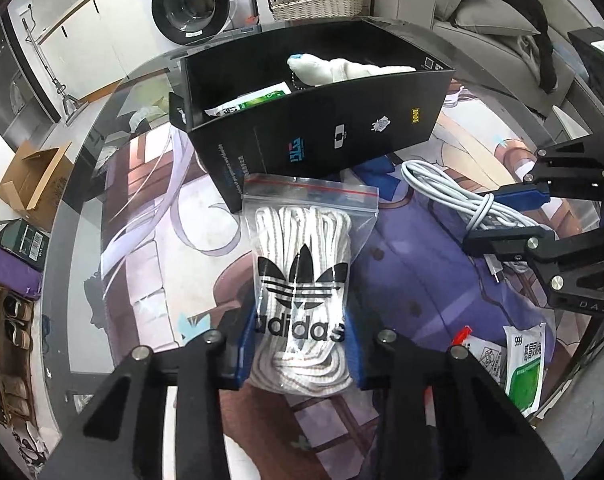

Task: Organize soft objects
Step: 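Grasp the adidas lace bag with the left tool while the right tool grasps the white cable, then lift the lace bag with the left tool while the right tool lifts the cable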

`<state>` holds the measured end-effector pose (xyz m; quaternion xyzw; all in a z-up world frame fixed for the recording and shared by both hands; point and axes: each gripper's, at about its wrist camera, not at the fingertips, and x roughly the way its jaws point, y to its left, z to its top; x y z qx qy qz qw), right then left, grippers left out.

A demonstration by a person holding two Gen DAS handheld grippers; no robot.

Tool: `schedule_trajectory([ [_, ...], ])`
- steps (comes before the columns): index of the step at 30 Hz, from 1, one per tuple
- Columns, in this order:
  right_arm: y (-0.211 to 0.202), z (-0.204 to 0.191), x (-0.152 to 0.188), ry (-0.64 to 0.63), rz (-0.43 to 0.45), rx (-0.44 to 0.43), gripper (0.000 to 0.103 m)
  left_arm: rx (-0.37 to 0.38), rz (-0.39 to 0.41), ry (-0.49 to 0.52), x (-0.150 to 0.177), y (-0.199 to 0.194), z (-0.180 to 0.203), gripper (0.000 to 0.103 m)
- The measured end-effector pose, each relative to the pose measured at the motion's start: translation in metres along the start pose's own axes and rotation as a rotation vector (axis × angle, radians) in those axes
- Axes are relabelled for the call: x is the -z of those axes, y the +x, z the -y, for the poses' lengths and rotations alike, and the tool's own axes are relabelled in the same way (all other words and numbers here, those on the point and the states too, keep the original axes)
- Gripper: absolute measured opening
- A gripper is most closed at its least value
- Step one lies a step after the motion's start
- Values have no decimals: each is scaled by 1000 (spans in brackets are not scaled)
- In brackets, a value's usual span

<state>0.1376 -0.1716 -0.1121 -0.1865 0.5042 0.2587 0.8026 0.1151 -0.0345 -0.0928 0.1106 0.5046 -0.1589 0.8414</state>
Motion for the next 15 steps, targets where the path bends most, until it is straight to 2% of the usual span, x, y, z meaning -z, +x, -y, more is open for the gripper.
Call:
schedule_trajectory([
  [4,-6,2,0,12,22,-6,24,-5,22,2,-1,-6,0,31],
  [11,-29,8,-4,46,120,-14,23,7,106,-7,-3,-26,-1,29],
  [15,-44,6,-6,45,189,-15,23,3,196,15,-3,-44,2,29],
])
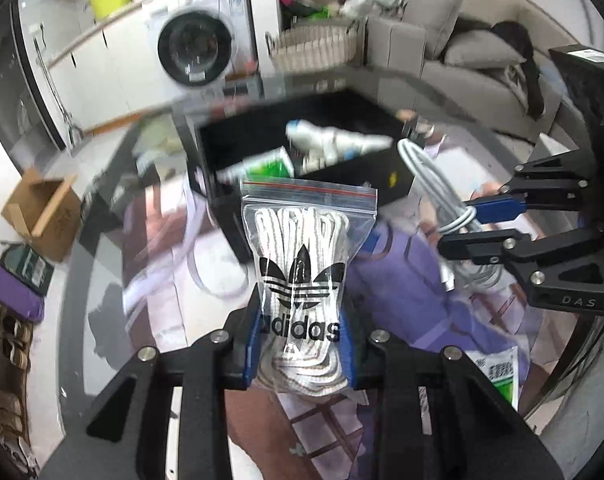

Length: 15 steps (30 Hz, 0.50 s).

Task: Organize soft objects
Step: 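Lift the lace bag with the left tool while the right tool lifts the cable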

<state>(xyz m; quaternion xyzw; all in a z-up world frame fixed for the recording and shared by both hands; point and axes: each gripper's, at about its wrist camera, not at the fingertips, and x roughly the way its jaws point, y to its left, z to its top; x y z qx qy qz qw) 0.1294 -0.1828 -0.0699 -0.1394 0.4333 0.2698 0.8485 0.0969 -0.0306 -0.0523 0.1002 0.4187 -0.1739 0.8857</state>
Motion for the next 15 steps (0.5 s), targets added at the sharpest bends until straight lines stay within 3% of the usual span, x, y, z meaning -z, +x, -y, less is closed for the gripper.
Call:
schedule_trajectory([
  [9,-71,-9,-12,-6,403,14,23,-24,399,-19,-7,-74,-6,30],
  [11,-87,-19,-12,-40,500,60,23,-42,496,-11,-3,-91,-6,30],
  [15,-113,-38,-5,-77,675,140,23,-70,616,-28,5,-112,-12,30],
])
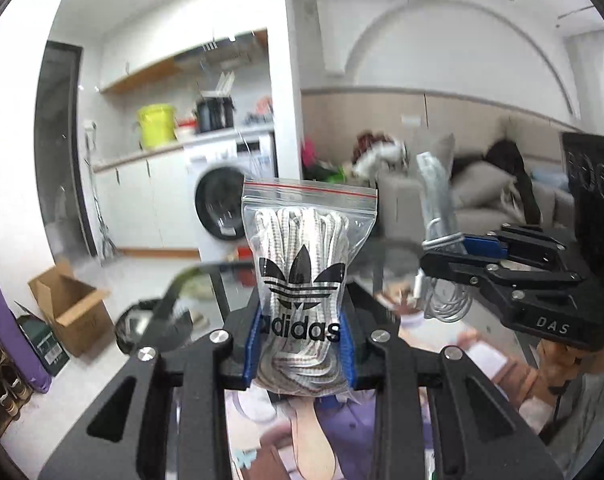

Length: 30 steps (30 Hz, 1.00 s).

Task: Organize soft objects
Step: 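Lift the lace bag with the left tool while the right tool lifts the cable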

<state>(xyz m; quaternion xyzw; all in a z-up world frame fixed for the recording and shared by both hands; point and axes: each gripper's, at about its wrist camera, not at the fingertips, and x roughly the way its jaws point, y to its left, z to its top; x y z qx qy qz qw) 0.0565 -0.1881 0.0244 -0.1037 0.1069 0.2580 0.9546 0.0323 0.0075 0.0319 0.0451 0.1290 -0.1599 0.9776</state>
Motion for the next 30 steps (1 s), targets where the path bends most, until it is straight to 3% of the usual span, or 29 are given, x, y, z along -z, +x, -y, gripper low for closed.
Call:
schedule_trajectory([
  [6,-27,-18,-4,-39,143,58,23,-43,95,6,-2,-14,-11,30],
  [14,-29,-8,-3,26,138,71,23,-43,114,-6,0,-21,-14,30],
  [30,-27,-9,-2,27,151,94,23,-39,118,-12,-1,-18,-5,30],
])
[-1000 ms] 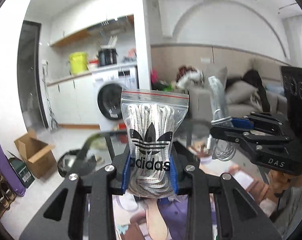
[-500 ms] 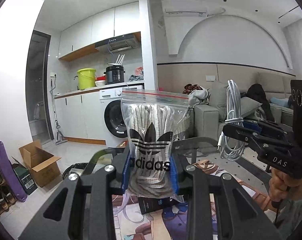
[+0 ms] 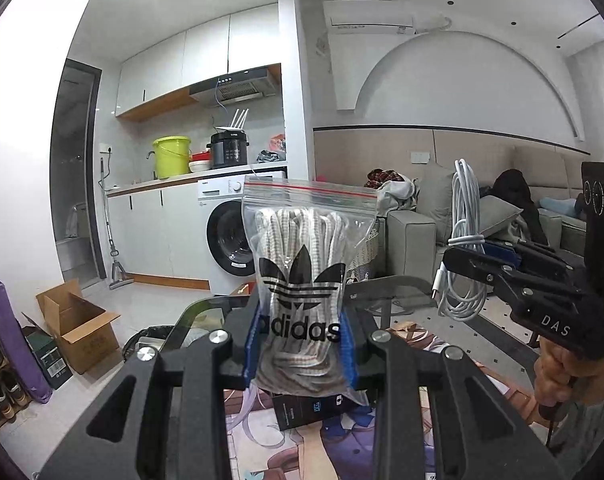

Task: Organize soft objects
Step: 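Lift the lace bag with the left tool while the right tool lifts the cable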

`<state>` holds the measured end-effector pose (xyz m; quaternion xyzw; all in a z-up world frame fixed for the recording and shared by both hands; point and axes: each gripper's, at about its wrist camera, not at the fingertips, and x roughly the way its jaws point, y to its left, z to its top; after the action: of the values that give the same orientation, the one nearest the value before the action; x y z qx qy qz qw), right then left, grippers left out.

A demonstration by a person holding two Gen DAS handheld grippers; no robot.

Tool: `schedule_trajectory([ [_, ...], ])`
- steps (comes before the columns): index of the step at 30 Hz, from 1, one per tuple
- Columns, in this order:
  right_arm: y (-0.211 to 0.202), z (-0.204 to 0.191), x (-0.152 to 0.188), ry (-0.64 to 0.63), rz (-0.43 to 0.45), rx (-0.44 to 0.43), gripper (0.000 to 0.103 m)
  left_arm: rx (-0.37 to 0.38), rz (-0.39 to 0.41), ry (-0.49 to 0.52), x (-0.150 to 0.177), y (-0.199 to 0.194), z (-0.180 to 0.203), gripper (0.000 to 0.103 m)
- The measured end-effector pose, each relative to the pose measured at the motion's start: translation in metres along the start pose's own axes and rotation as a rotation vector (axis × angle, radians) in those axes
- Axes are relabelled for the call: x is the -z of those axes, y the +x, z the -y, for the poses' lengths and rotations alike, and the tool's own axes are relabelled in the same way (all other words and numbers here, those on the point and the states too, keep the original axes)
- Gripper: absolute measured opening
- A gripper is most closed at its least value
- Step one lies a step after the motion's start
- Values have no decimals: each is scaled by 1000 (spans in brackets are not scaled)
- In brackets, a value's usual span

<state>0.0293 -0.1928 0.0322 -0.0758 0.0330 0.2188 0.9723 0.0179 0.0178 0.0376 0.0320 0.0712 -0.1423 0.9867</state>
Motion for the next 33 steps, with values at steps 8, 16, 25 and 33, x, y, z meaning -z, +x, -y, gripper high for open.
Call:
schedule_trajectory([
  [8,14,1,-3,2,-2,-3,23,-9,10,-20,-6,11,-3,31],
  [16,65,15,-16,40,-46,8,23,-12,-17,-79,-18,53,-17,31],
  [25,125,22,-33,67,-85,29,23,-29,-58,-164,-25,95,-31,31],
  [33,135,25,-28,78,-117,28,23,-32,-78,-144,-25,101,-26,31],
])
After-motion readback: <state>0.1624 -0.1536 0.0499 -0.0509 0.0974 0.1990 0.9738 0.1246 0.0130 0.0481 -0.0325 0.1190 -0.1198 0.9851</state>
